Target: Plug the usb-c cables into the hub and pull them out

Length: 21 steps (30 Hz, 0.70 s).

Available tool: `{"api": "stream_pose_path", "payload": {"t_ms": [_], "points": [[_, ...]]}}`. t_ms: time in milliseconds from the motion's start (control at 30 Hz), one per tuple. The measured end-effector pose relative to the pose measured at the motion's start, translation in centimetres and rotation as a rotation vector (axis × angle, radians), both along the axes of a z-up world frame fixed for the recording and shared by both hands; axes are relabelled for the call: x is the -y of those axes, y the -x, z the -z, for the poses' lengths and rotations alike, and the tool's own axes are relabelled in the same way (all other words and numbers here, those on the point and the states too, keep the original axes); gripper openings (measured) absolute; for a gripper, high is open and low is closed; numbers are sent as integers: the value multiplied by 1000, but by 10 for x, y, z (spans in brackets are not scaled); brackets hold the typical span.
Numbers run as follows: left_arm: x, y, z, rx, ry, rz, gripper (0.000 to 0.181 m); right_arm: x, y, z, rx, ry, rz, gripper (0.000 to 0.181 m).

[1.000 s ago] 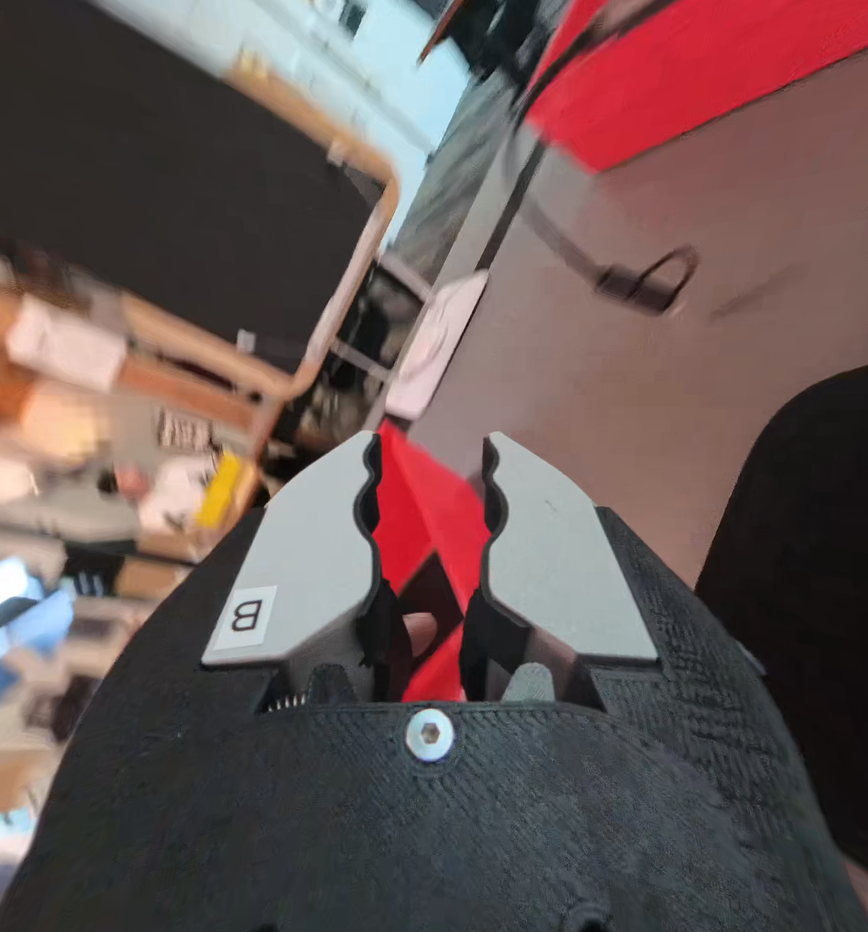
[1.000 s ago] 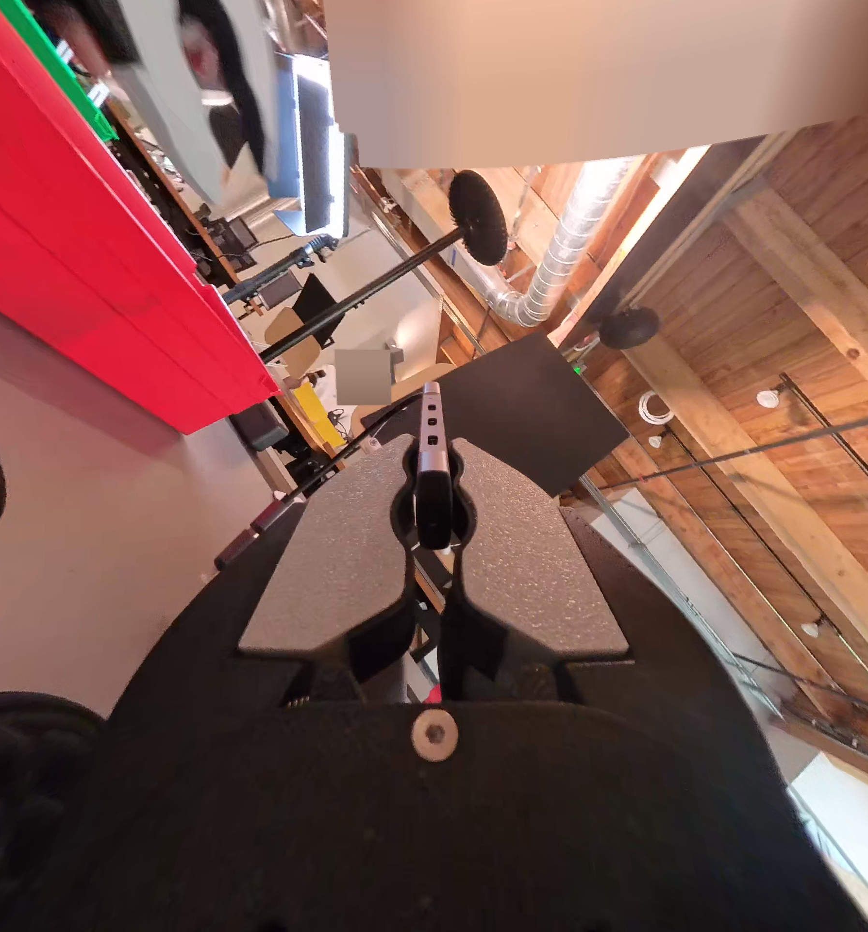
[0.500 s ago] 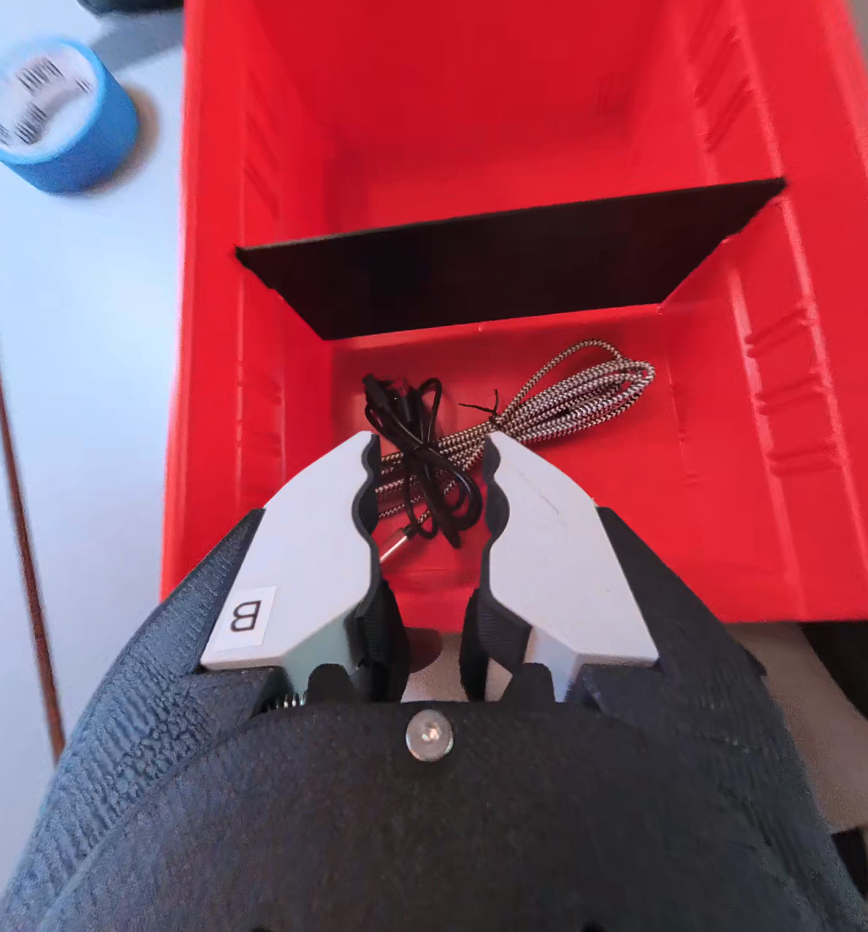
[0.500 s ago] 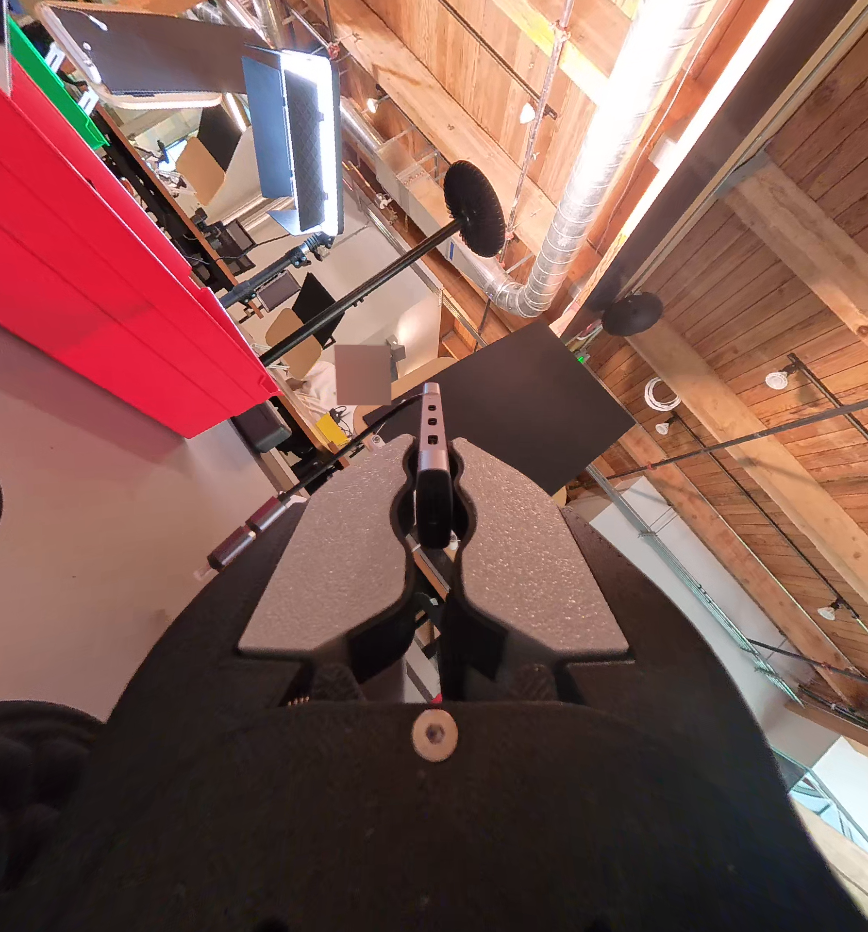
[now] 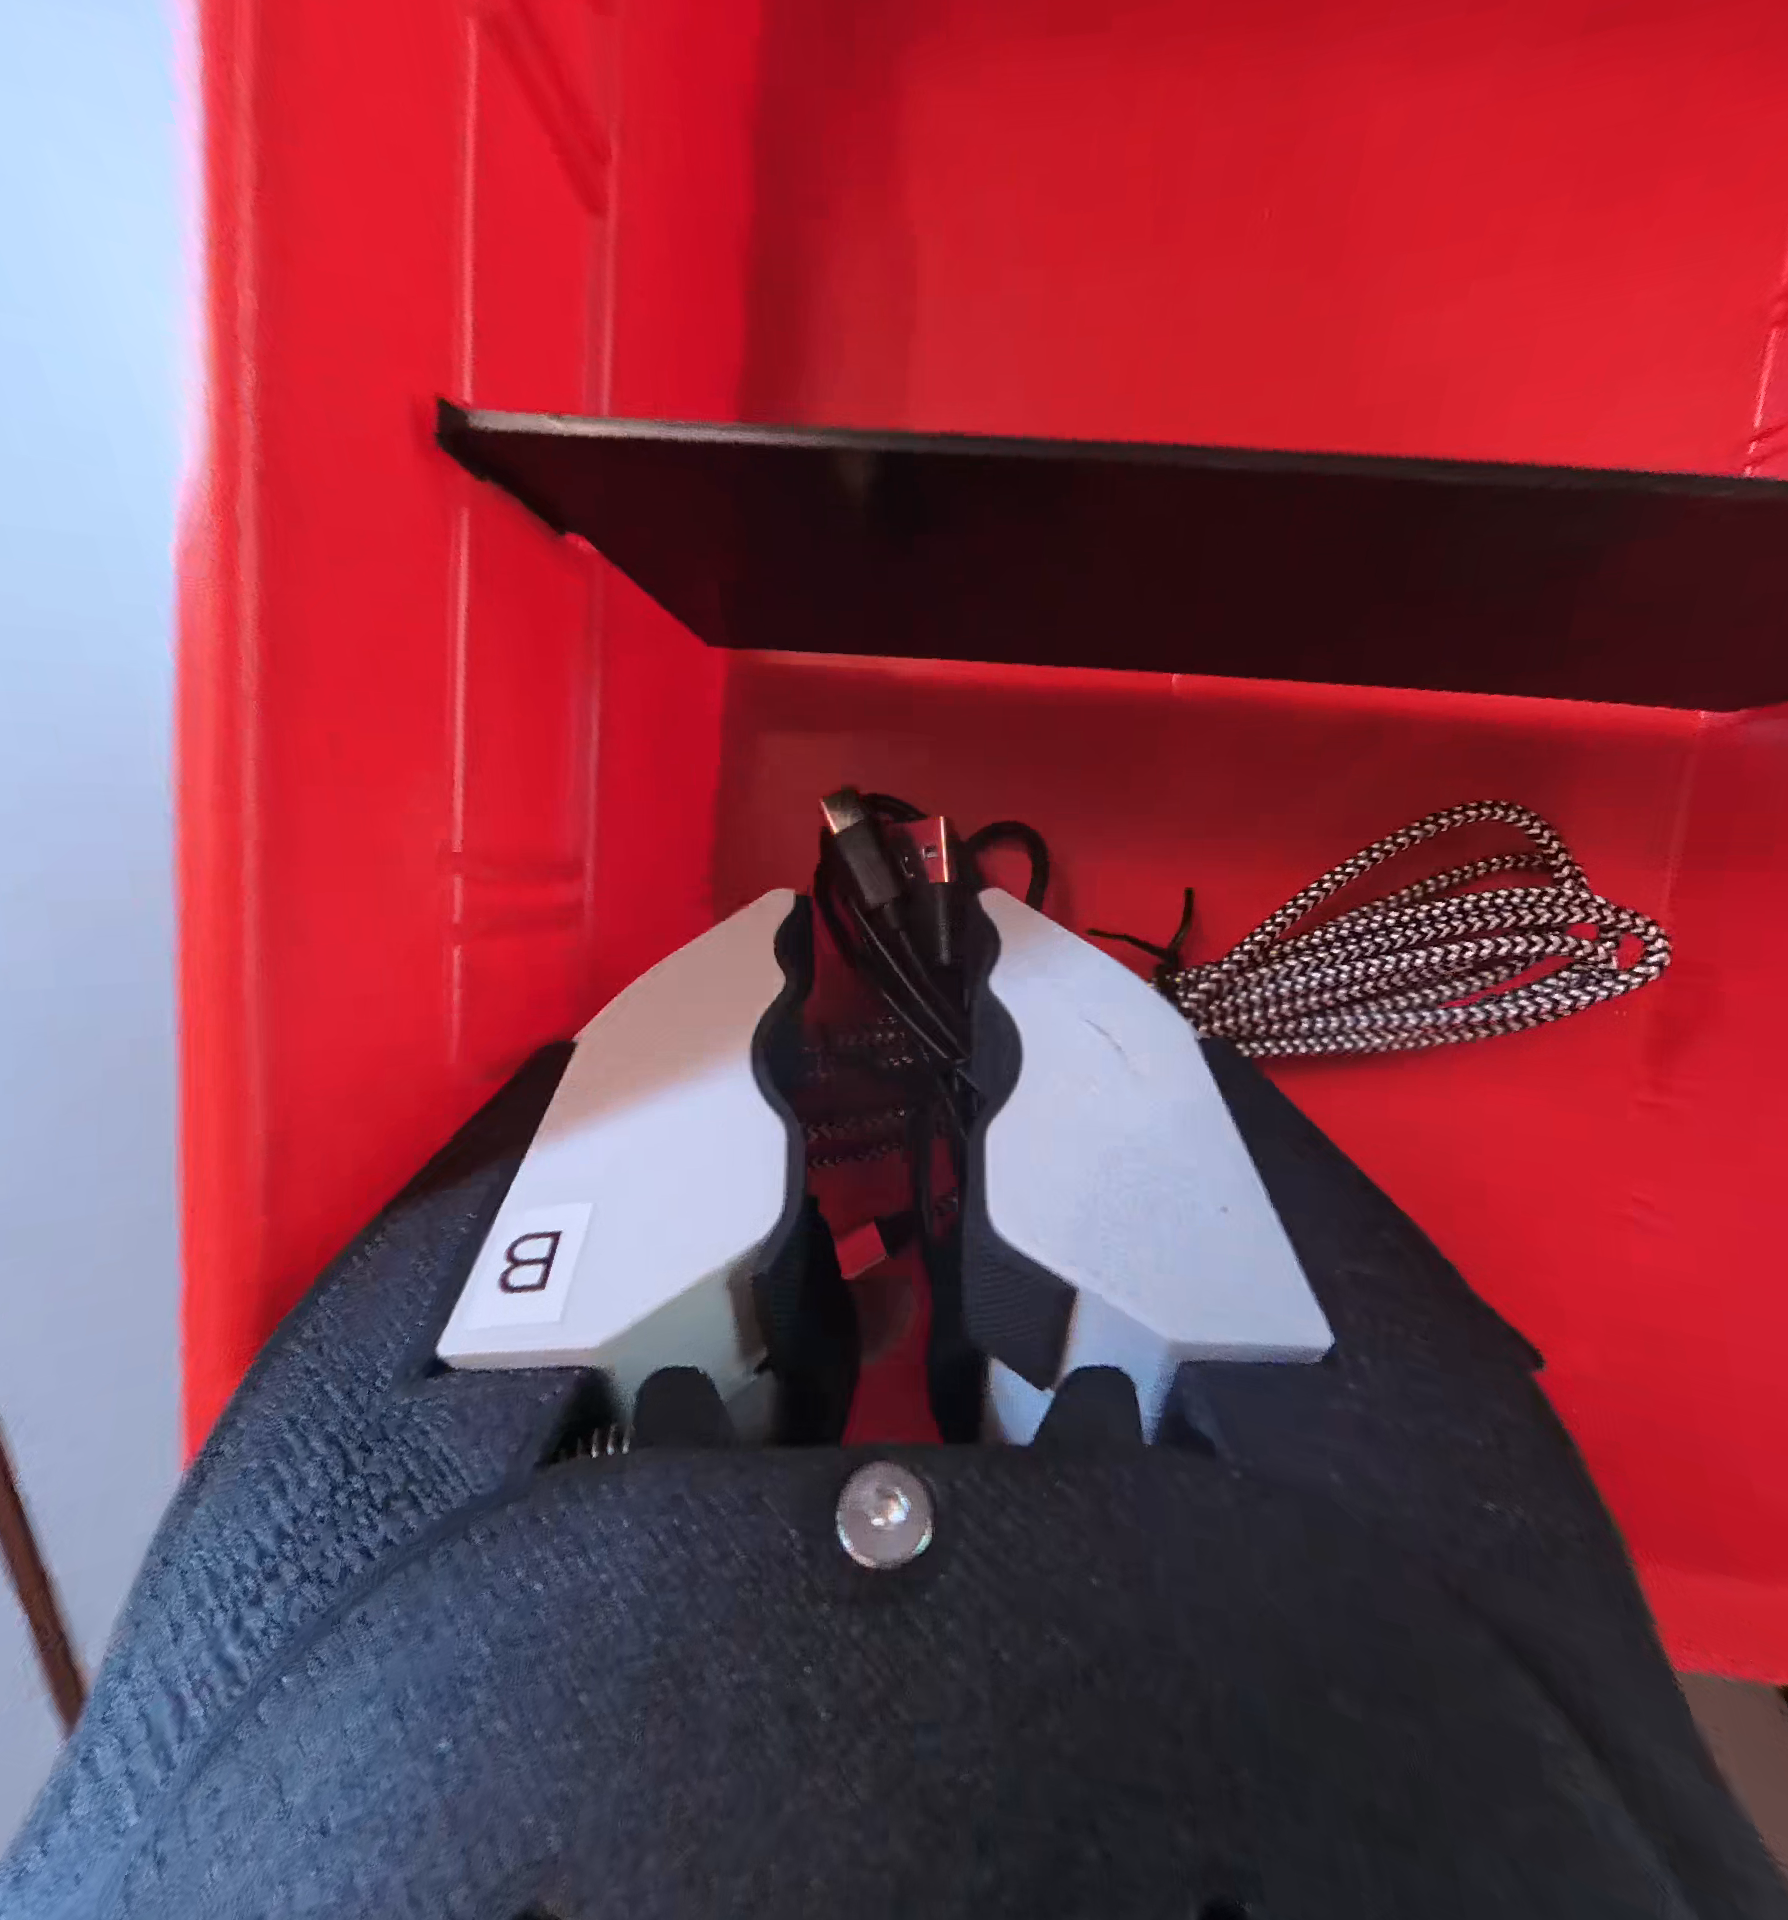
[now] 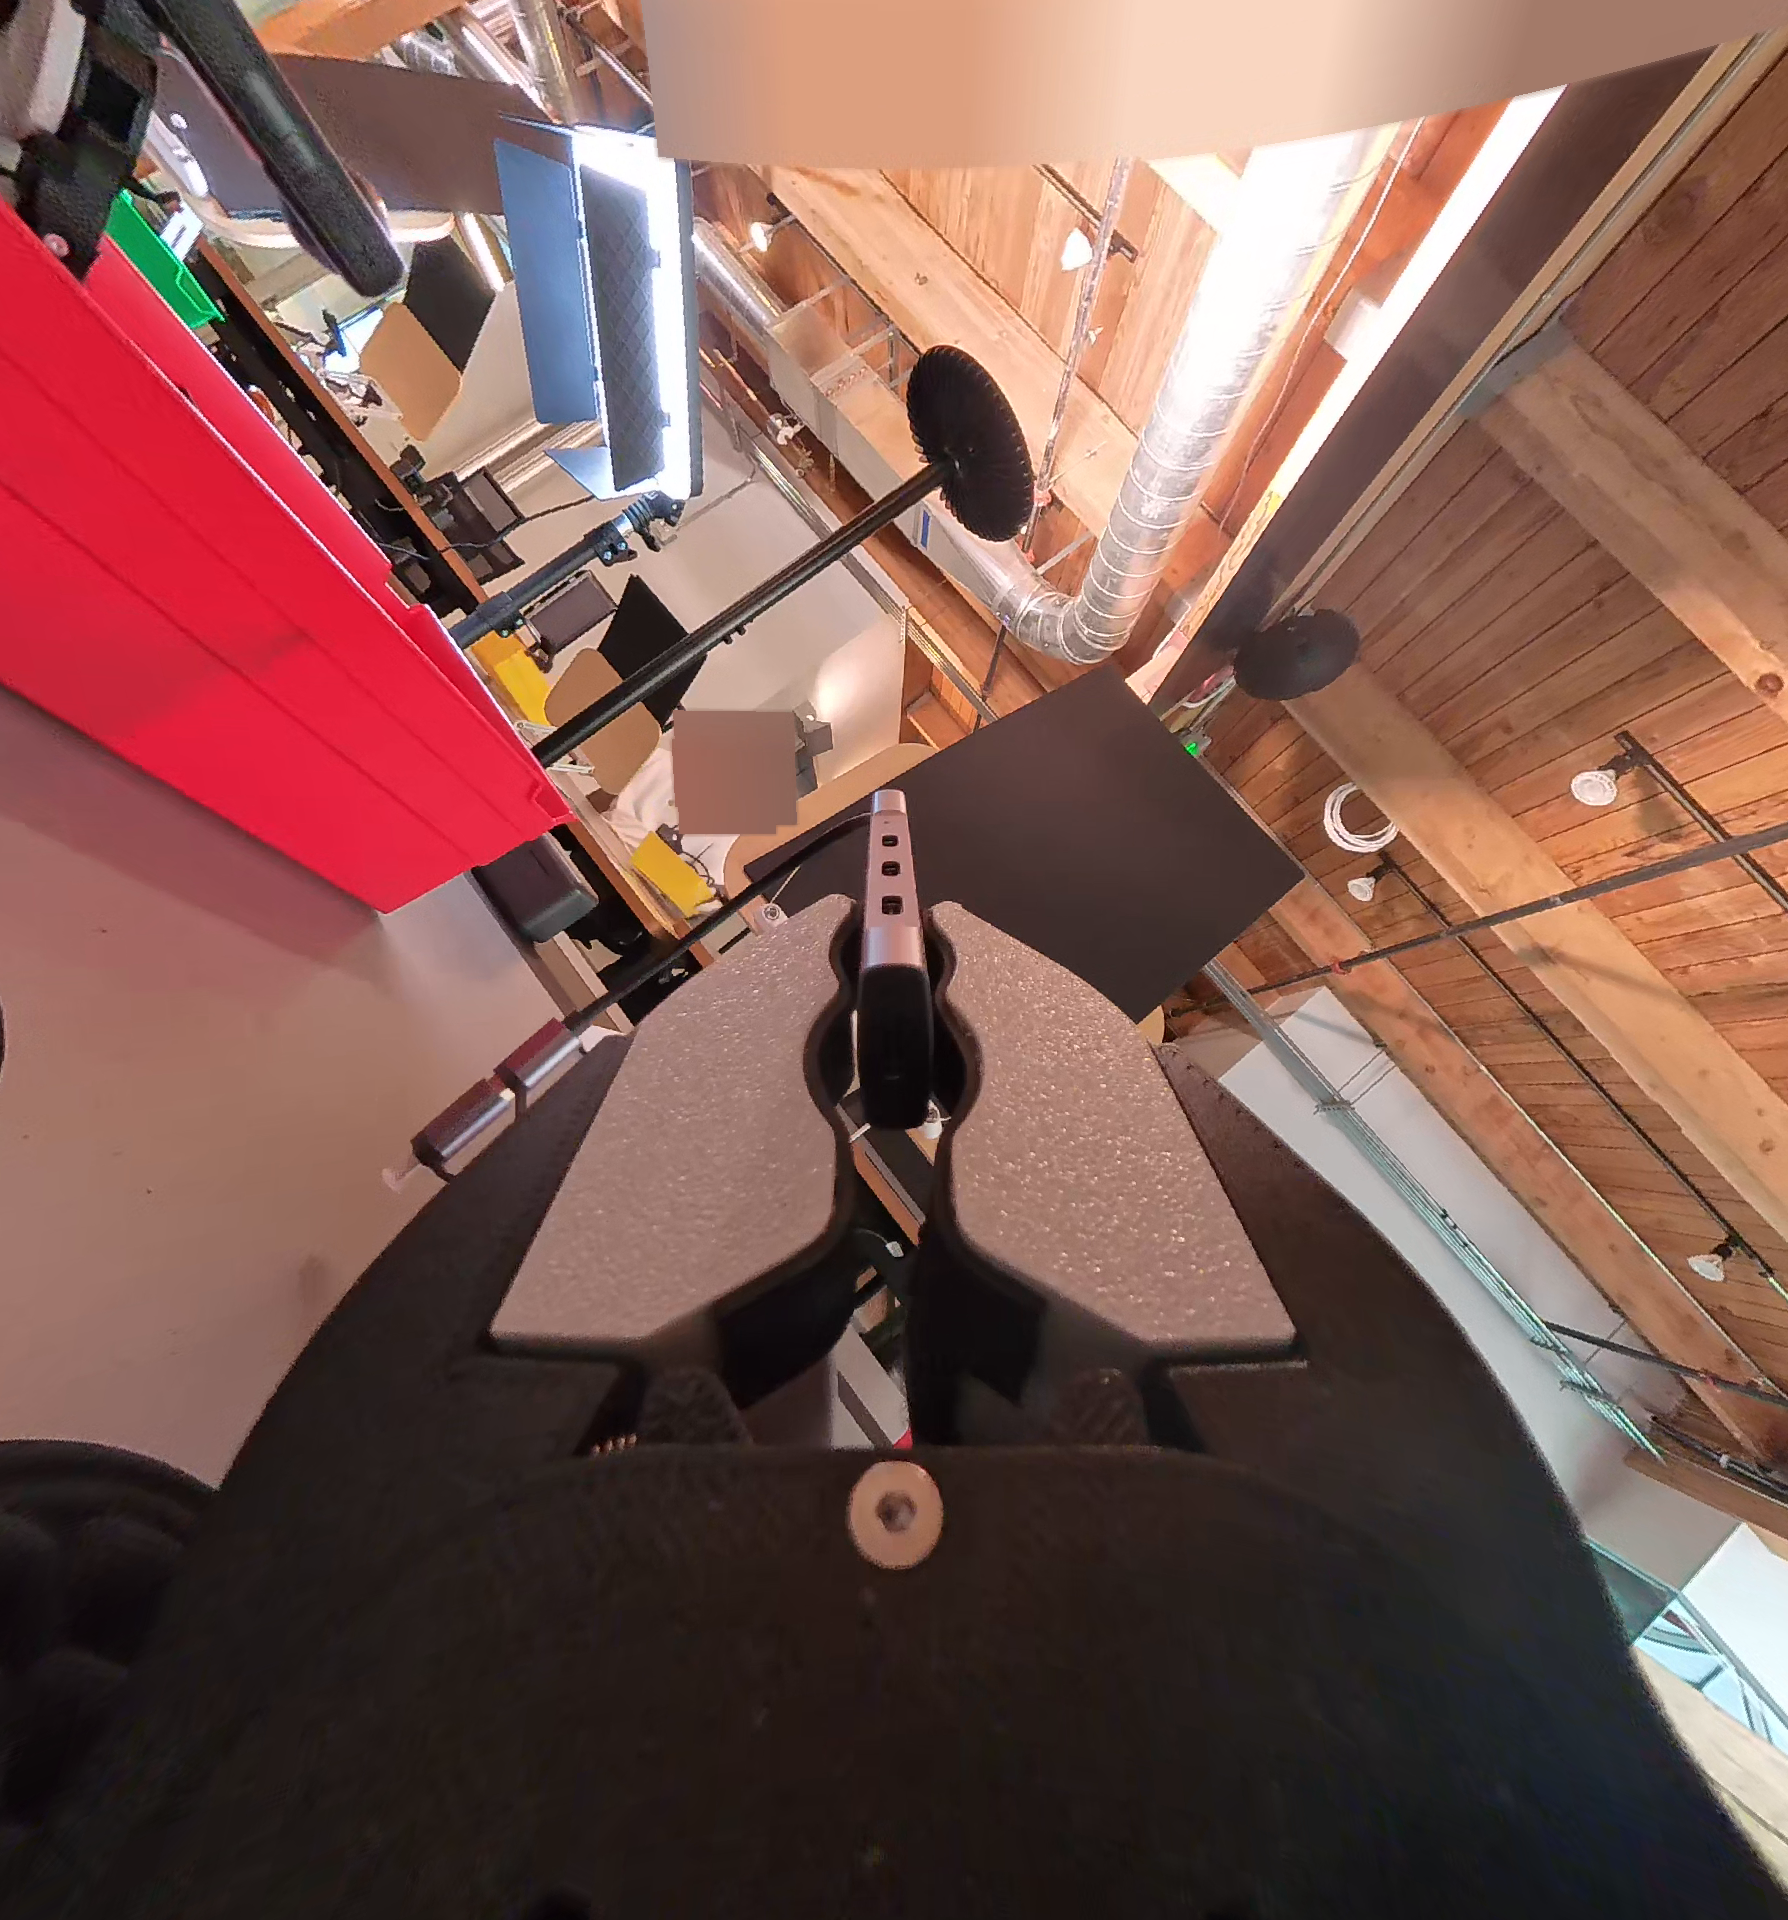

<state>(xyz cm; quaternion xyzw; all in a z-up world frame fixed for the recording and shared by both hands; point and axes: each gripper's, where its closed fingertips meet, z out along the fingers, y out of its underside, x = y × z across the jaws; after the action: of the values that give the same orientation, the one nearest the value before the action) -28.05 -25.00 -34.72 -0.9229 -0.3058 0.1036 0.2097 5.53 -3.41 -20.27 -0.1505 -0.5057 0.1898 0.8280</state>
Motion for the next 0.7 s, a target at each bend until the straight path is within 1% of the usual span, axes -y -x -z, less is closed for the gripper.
{"api": "stream_pose_path", "payload": {"t_ms": [67, 133, 233, 300, 367, 500, 567, 700], "points": [[-2, 0, 6, 38, -29, -17, 24, 0, 0, 0, -1, -4, 3, 8], [-2, 0, 7, 63, -65, -33, 23, 1, 0, 0, -2, -9, 1, 8], [-3, -1, 5, 59, -79, -19, 21, 2, 0, 0, 2, -15, 4, 8], [-6, -5, 5, 77, -107, 16, 20, 3, 1, 1, 6, -17, 3, 8], [-7, -5, 2, 82, -138, 24, 18, 4, 1, 1, 8, -20, 2, 8], [-14, -14, -3, 104, -213, 97, 16, 4, 3, 2, 16, -26, 9, 8], [-17, -18, -6, 96, -231, 148, 10, 4, 3, 2, 17, -31, 11, 8], [-22, -24, -11, -8, -212, 249, 10, 3, 3, 1, 17, -18, 12, 8]]}}
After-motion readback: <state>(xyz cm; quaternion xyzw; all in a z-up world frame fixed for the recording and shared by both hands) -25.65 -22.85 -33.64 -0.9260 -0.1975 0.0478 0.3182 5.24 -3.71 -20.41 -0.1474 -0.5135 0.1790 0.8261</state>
